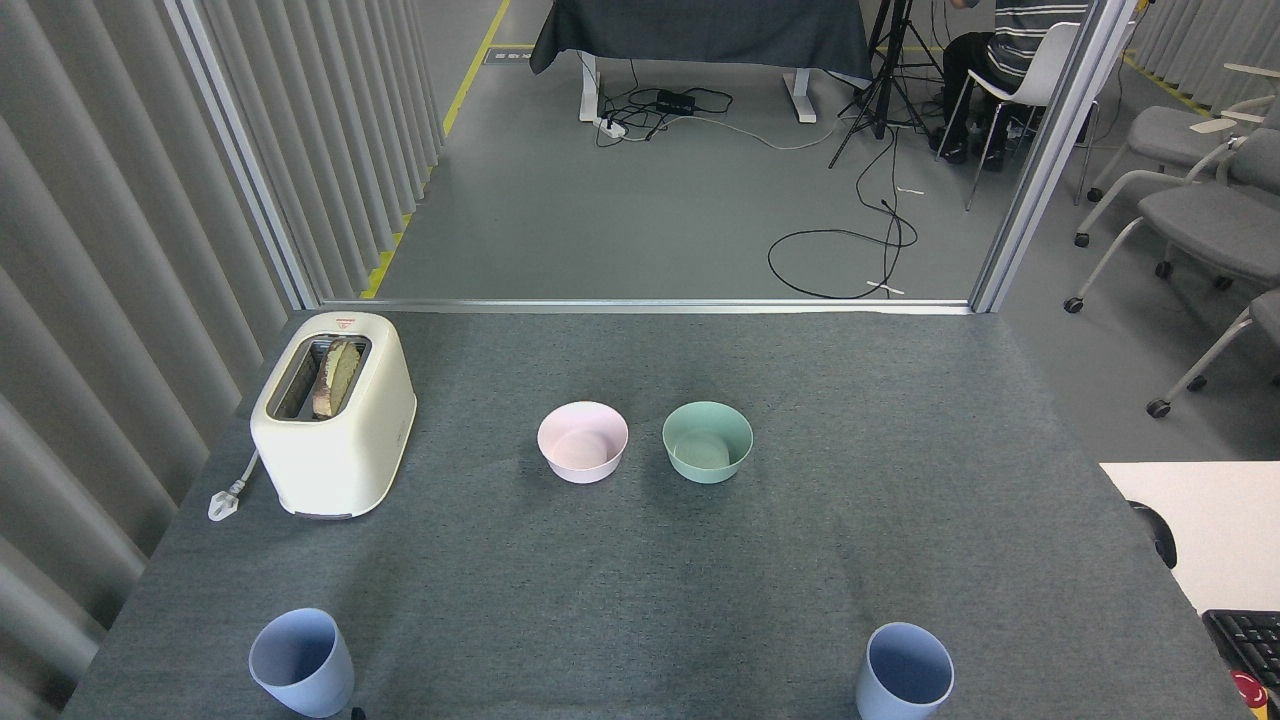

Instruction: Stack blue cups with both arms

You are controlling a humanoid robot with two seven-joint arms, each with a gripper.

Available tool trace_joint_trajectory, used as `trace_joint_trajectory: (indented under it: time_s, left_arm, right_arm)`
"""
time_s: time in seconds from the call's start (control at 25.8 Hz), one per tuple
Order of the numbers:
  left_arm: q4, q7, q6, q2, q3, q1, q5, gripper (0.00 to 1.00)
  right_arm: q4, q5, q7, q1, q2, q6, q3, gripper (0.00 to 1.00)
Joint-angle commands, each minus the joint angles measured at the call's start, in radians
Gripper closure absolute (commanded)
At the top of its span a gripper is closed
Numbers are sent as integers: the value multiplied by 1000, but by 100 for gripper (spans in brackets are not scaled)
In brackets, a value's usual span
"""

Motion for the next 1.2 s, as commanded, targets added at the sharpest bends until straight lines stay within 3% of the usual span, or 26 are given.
trace_joint_trajectory:
  time_s: [0.0, 0.77, 0.97, 1.16]
  left_arm:
    - [22, -2, 1, 0, 0, -22, 4, 0]
    - [173, -16, 1, 7, 1, -178, 17, 0]
    - [174, -14, -1, 13, 0, -181, 16, 33]
    - [108, -10, -15, 7, -6, -157, 11, 48]
  right_arm:
    - [2, 0, 0, -1, 0, 1, 1, 0]
    - [4, 3, 0, -1, 3, 2, 3, 0]
    - [4, 3, -1, -1, 3, 4, 6, 0]
    - [4, 3, -1, -1, 3, 4, 6, 0]
